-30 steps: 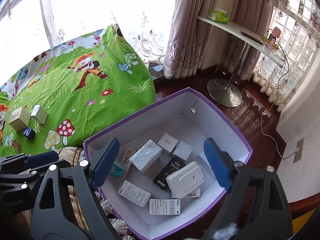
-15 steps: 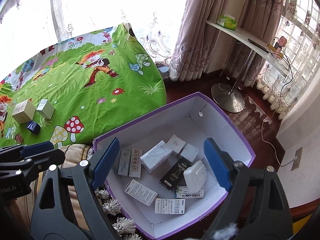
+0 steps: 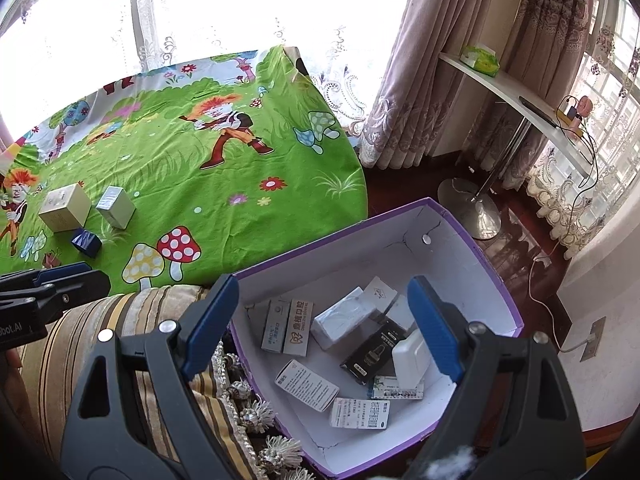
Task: Organize rigid objects
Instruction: 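Return both open grippers to the remaining items on the bed, then grasp the pink binder clip with the left gripper while the right grasps the navy box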
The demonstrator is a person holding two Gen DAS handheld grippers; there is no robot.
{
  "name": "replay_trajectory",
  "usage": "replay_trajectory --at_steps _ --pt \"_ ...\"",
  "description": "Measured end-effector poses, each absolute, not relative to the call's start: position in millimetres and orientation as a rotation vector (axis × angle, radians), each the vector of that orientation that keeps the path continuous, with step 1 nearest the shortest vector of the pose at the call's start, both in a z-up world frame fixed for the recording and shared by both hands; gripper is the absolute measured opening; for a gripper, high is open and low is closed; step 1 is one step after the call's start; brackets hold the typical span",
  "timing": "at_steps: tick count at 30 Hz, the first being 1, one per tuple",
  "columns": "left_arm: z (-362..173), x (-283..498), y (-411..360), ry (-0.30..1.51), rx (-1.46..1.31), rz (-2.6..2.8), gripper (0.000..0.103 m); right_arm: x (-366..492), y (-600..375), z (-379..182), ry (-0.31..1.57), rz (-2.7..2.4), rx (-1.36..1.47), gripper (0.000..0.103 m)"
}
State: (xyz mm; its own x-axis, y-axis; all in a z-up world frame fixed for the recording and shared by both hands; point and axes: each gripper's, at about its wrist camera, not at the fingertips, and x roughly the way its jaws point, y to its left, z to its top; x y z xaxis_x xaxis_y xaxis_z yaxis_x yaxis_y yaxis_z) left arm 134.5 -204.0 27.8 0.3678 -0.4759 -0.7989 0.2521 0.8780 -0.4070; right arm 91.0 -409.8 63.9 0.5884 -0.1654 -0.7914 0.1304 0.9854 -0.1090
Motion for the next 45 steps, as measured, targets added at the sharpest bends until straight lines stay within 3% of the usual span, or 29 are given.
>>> replay_trajectory --at_steps 25,45 --pt "4 138 -59 1.112 -0.308 -0.209 0.047 119 -331 53 0.964 -0.001 -0.123 0.088" --pt "-36 176 -27 1.230 -0.194 -0.077 0.047 164 -256 26 1.036 0.182 -0.221 0.088"
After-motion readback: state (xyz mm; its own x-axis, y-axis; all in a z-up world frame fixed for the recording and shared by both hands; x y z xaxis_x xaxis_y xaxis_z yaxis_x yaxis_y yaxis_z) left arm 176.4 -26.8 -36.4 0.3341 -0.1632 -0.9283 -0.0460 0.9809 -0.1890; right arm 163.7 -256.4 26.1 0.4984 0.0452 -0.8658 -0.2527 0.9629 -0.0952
